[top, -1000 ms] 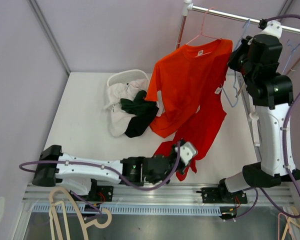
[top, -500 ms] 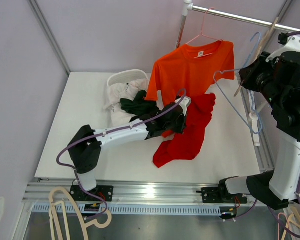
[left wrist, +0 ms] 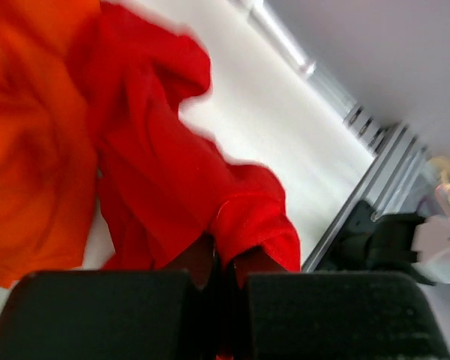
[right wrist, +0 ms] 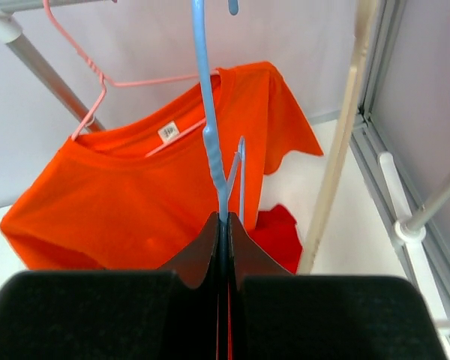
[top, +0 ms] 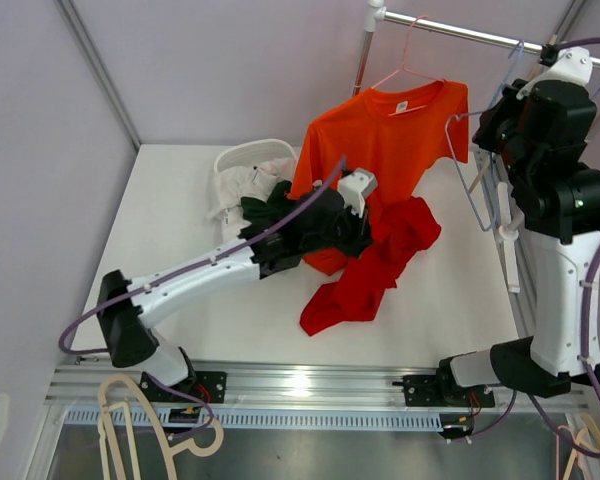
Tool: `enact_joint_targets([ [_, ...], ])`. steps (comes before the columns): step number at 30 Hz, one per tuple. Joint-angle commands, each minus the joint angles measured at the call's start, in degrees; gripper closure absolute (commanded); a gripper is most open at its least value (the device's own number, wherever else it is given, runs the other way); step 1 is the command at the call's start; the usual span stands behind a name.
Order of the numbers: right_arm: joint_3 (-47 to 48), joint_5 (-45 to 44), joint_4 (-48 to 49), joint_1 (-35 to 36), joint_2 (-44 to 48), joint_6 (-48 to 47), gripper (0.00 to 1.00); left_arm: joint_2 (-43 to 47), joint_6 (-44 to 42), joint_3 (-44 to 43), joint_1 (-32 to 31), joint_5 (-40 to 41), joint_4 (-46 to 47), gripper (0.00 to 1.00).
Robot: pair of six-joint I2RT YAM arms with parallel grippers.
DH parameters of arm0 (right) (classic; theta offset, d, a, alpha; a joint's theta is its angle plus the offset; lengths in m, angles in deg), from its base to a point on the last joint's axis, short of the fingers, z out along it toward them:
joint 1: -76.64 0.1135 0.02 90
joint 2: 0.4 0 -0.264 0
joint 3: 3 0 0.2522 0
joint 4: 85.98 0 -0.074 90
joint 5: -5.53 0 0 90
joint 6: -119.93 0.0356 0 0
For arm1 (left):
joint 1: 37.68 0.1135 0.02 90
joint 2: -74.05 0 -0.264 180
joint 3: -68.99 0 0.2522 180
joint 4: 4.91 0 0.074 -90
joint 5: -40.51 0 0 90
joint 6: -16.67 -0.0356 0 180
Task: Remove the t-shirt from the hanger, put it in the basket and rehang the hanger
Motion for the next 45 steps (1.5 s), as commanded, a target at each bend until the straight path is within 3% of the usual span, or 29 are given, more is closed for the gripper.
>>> enact_joint_targets([
  [1,0.0,-1.9,11.9,-0.3,-2.3,-2.3,1.00,7.1,-3.0,-7.5,1.2,3.3,-2.4,0.99],
  [6,9.7,-3.5,14.3,-0.5,-11.3,-4.5,1.00,10.8,-4.8,-14.8,7.0,1.9,-4.6,0.99],
  [11,8.7,-5.6,21.2,-1.3,-13.4,-5.8,1.00,11.7,-8.2,-24.9,12.3,2.6,-3.3,0.99],
  [13,8.7,-6.1,23.2,-1.7,-14.5,-6.1,1.00,11.4,-10.0,-28.2,15.1,6.7,-2.5,0.99],
  [17,8.0,-6.1,26.3,-3.6,-15.4,-6.2,1.00,10.0,-8.4,-28.5,22.7,10.6,3.9,0.99],
  [23,8.0,-6.1,30.3,-5.7,-17.9,-6.8,1.00,5.0,-1.1,-36.8,36.1,3.0,6.8,0.99],
  [27,8.5,-5.3,30.4,-7.3,-19.8,-6.5,1.00,-5.7,2.0,-49.3,41.5,-3.1,4.1,0.99],
  [28,8.4,-5.1,30.4,-7.9,-20.0,-6.2,1.00,-8.1,3.3,-56.9,42.8,-5.1,2.4,0.99],
  [30,8.0,-4.6,30.4,-8.3,-20.9,-5.7,1.00,-12.2,8.3,-60.4,46.6,-10.2,1.3,0.99],
  [33,6.5,-4.4,31.0,-8.8,-22.0,-5.5,1.00,-15.7,11.8,-59.5,49.5,-13.5,2.6,0.99],
  [45,1.5,-3.7,29.4,-10.0,-22.0,-3.9,1.00,-13.0,9.7,-32.3,49.6,-9.5,-5.0,0.99],
])
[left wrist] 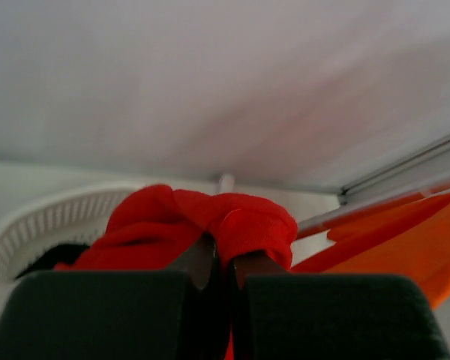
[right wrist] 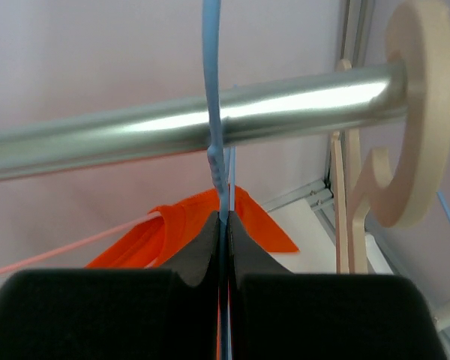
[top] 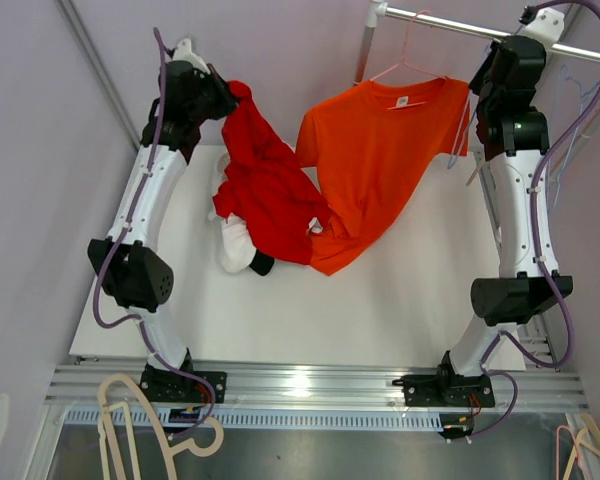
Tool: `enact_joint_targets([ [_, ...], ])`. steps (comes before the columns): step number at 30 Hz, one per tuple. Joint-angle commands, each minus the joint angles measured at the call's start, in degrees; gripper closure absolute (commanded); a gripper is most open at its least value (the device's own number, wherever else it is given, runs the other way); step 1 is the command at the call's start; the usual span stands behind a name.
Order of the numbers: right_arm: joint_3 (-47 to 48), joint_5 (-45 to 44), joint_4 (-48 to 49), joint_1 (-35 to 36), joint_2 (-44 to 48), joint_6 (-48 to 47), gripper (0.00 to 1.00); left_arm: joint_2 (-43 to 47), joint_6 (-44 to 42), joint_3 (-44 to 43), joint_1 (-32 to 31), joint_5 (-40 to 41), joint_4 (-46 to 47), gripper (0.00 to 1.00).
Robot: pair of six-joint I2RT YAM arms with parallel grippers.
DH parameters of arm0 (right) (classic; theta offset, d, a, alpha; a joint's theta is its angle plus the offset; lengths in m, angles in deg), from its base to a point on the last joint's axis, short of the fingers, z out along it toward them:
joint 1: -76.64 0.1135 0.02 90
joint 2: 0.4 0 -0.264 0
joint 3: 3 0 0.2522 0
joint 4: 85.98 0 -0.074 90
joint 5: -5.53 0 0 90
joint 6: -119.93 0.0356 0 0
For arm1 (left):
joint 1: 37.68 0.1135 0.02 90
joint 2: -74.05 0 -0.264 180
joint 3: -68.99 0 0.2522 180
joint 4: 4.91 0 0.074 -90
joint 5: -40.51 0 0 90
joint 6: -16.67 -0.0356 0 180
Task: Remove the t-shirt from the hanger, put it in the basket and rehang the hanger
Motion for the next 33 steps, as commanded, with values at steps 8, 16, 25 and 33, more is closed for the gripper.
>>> enact_joint_targets([
  [8,-6.0,0.7,1.7,-0.5,4.0,1.8,0.94,13.6,5.5,35.4,-5.1,2.1,1.9,0.99],
  [16,-6.8,0.8,1.2,-0.4,5.4,1.9,0.94,12.8,4.2,48.2,-9.1,4.4,4.4,0.99],
  [25,-6.2,1.3,1.0,-0.3,8.3,1.5,0.52,3.2,7.6,50.6,-7.8,-4.1,10.2,0.99],
  [33,-1.9,7.2,-4.9,0.1,10.3,5.1,0.43,-2.1,6.9,47.6,-7.8,-5.7,9.8,0.99],
])
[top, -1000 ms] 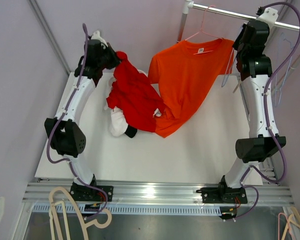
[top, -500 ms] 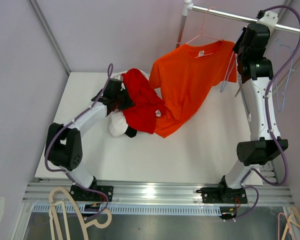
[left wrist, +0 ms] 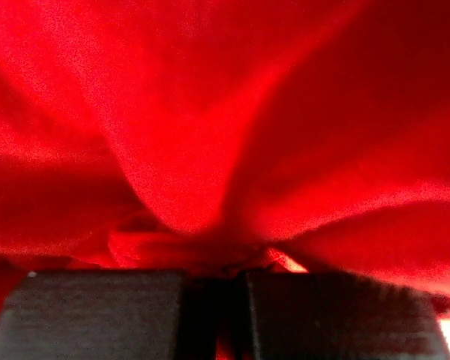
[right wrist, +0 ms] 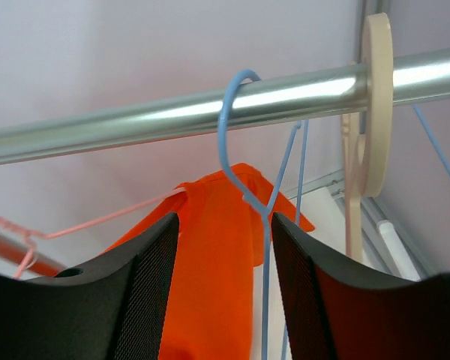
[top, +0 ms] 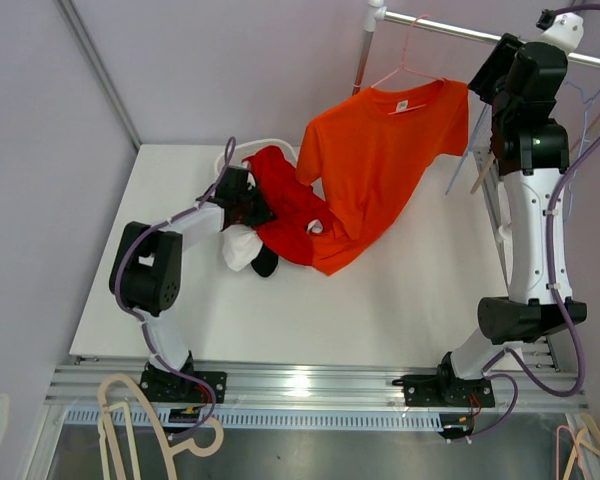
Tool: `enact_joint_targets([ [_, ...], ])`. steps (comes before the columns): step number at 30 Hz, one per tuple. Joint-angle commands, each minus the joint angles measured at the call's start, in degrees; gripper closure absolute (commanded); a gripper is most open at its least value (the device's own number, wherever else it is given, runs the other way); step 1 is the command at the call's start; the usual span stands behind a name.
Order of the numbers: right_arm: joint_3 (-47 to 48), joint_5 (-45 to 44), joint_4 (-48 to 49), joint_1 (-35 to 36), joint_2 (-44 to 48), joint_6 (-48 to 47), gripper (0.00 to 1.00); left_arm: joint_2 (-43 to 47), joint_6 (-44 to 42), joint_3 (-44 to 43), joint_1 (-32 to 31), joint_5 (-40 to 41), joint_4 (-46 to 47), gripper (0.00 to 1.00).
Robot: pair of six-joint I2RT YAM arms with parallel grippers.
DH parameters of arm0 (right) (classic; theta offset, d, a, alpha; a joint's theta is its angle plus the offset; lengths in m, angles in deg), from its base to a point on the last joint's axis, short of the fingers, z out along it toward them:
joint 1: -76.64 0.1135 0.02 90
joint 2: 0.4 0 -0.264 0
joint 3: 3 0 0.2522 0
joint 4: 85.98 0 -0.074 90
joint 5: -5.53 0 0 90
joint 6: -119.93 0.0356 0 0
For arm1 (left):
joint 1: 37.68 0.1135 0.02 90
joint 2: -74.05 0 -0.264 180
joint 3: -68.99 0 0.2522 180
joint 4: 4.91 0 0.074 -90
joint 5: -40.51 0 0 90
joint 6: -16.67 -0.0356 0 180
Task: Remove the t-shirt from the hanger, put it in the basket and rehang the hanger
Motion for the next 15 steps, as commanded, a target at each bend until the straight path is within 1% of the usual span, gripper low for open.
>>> enact_joint_targets([
  [1,3.0,5.7,-2.2,0.4,2.9,3.2,0.43,-3.0,0.6,-1.8,0.3,-2.3,-0.6,0.97],
  [2,3.3,6.7,-2.6,0.5,2.9,4.1,0.43,-3.0,0.7,-2.1,0.4,-3.1,-0.6,0.76],
  [4,3.2,8.4,-2.2,1.9,2.7,5.7,0.42,-2.6,1.1,-2.0,1.1,-4.0,-0.3,0.49],
  [5,3.2,8.6,-1.9,2.7,2.4,5.8,0.42,-2.1,1.2,-2.1,1.3,-4.4,0.2,0.26],
  [6,3.4,9.0,-1.8,3.3,1.4,5.8,0.41,-1.7,1.4,-2.2,1.5,-4.0,0.1,0.14],
  [7,4.3,9.7,-1.9,4.3,0.8,5.9,0.41,-0.7,1.6,-2.3,1.7,-3.9,-0.3,0.01],
  [10,5.2,10.6,-2.1,6.0,-1.2,6.3,0.41,2.3,0.9,-3.3,1.7,-3.5,-1.2,0.00],
  [12,5.3,11.8,-1.7,6.7,-2.0,6.6,0.41,4.7,0.8,-2.5,1.6,-1.8,-1.5,0.01],
  [13,5.6,12.1,-1.4,7.3,-2.6,6.9,0.41,7.8,0.3,-1.9,1.4,-1.3,-1.3,0.01],
  [15,5.9,12.8,-1.4,8.1,-3.2,7.0,0.41,11.1,-0.9,-1.2,0.9,1.1,-2.3,0.01],
])
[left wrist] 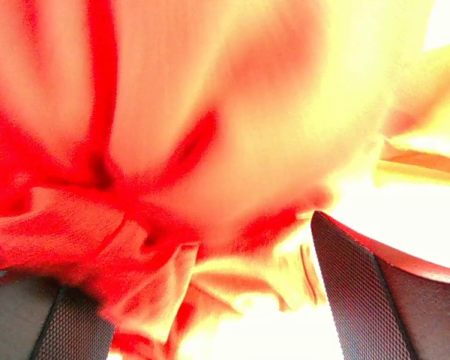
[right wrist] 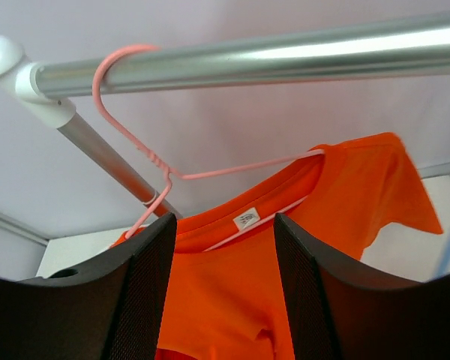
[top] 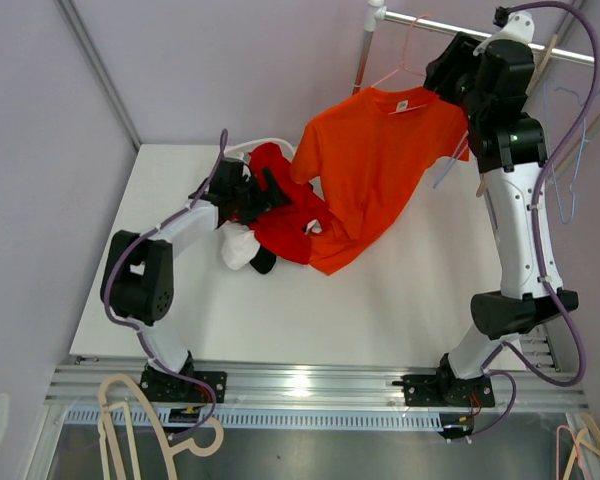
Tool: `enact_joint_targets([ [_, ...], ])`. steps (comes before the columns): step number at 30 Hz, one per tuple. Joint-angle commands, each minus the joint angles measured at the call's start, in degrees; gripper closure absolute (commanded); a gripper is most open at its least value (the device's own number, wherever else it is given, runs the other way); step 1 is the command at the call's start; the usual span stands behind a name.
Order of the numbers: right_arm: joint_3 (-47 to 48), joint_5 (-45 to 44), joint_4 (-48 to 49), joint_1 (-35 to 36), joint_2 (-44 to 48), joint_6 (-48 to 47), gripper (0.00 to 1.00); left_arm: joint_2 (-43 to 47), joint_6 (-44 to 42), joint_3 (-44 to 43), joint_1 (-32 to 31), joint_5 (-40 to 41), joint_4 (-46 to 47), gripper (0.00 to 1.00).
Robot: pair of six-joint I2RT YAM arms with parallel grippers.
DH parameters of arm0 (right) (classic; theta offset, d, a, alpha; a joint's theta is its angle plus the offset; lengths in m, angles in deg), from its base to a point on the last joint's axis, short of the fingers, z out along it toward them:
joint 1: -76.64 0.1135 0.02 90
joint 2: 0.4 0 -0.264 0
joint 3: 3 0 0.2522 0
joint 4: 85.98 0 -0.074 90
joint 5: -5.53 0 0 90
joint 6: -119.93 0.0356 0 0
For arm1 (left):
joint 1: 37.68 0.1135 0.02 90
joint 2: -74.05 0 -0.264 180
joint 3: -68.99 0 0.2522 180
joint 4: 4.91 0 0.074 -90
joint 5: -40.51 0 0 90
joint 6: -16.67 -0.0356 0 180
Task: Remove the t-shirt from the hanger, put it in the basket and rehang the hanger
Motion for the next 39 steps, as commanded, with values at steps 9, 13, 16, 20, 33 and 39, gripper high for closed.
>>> enact_joint_targets([
  [9,6.6,4.4,0.5,4.1,-8.2,1.8,0.42,25.0,-5.8,-0.6,-2.3,11.8,-5.8,0.00],
  [13,6.4,3.9,2.2,5.7,-9.5,1.8,0.42,28.7,-7.3,0.0,-2.8,12.8,-5.1,0.00],
  [16,6.6,3.2,3.4,6.7,-10.5,2.0,0.42,30.1,-10.5,1.5,-3.4,11.1,-1.0,0.00],
  [20,8.3,-0.5,4.1,8.4,-13.2,1.6,0.43,28.6,-13.8,0.2,-4.2,10.6,0.9,0.01],
  [33,13.8,-24.3,2.1,13.8,-17.6,-8.7,0.45,29.0,-14.5,1.7,-4.3,10.3,1.8,0.01],
  [39,13.6,-28.8,1.7,14.2,-17.5,-11.4,0.53,28.3,-14.0,2.2,-4.3,9.6,2.2,0.01],
])
